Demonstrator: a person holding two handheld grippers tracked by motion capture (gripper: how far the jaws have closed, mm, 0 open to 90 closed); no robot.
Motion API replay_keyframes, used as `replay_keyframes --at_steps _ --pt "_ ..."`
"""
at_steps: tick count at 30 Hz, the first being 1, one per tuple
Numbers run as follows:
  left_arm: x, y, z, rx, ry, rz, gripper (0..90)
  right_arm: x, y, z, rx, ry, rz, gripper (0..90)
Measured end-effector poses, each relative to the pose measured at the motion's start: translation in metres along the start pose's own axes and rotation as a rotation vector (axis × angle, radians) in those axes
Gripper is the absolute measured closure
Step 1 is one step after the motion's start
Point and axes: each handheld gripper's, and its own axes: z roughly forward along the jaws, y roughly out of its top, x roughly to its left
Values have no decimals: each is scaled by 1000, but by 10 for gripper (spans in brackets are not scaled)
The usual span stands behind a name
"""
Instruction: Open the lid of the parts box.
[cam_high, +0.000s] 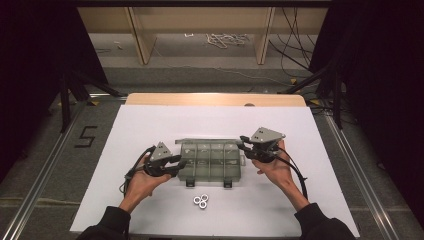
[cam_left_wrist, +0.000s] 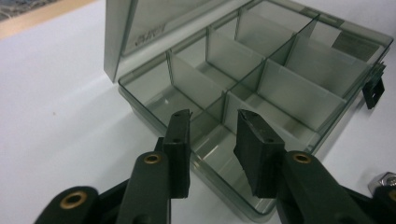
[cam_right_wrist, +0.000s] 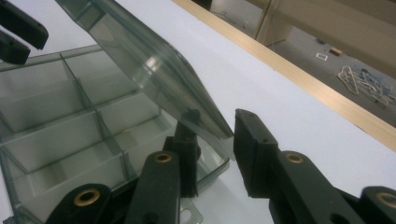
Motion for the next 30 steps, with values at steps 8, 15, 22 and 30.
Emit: replay_keyframes --at_steps 8,15,22,30 --pt "0 -4 5 80 36 18 642 0 3 0 -3 -29 13 742" --pt "1 -4 3 82 35 2 673 0 7 0 13 -53 53 767" --pt "-1 -4 3 65 48 -20 704 -6 12 3 27 -67 94 806" --pt "-1 -4 3 72 47 -19 713 -13 19 11 26 -105 139 833"
